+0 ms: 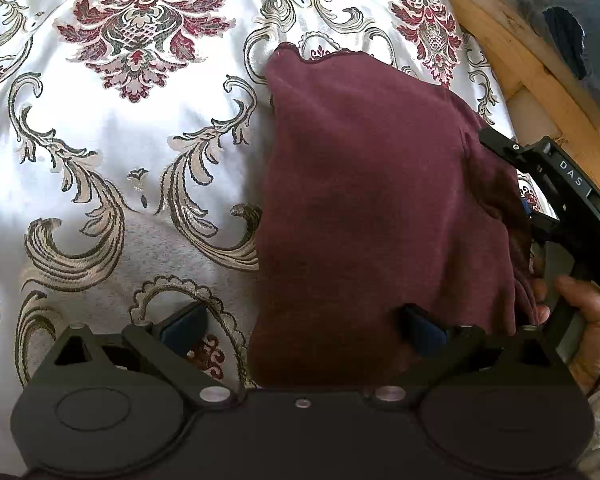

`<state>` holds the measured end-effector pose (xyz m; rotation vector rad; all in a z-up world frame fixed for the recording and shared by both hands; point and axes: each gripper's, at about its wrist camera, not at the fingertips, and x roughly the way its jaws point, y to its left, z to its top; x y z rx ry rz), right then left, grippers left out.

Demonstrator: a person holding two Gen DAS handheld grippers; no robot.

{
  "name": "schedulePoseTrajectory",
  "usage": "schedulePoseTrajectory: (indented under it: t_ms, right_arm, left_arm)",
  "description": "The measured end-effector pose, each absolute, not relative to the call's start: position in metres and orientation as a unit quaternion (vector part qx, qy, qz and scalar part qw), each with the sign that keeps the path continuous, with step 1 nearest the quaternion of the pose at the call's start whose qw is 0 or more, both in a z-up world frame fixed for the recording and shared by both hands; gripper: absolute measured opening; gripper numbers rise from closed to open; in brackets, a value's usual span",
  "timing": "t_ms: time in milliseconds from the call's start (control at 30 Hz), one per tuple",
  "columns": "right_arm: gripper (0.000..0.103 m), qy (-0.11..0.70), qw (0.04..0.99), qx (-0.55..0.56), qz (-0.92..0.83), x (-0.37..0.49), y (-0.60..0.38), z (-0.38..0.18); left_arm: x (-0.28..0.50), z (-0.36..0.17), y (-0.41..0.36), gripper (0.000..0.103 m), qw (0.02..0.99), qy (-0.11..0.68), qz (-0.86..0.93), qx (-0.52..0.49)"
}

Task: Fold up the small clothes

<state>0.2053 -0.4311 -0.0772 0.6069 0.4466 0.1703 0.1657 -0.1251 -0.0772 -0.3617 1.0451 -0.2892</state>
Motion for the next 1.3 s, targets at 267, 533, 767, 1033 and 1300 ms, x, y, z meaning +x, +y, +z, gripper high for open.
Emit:
schedulePoseTrajectory:
  t_ms: [267, 533, 767, 1033, 1300]
  right_arm:
    - [0.076, 0.230, 0.929, 0.279, 0.077, 0.206, -0.427, -0.077]
    - [0.058, 0.234, 0.936, 0.255, 0.054, 0.203, -0.416, -0.077]
    - [0.058, 0.235, 0.939, 0.246, 0.050, 0.203, -0.412, -0.076]
    - [0.049, 0.231, 0.938, 0.253, 0.050, 0.202, -0.412, -0.076]
    - [0.042, 0.231, 0.941, 0.240, 0.051, 0.202, -0.407, -0.074]
  left_arm:
    - [0.164, -0.077, -0.126, 0.103, 0.842, 0.492, -0.136, -0.173]
    - [0.164, -0.078, -0.125, 0.102, 0.841, 0.493, -0.139, -0.174]
    - [0.164, -0.078, -0.124, 0.102, 0.841, 0.493, -0.141, -0.175]
    - [0.164, -0.078, -0.125, 0.102, 0.841, 0.493, -0.141, -0.175]
    - [0.164, -0.078, -0.125, 0.102, 0.841, 0.493, -0.141, -0.175]
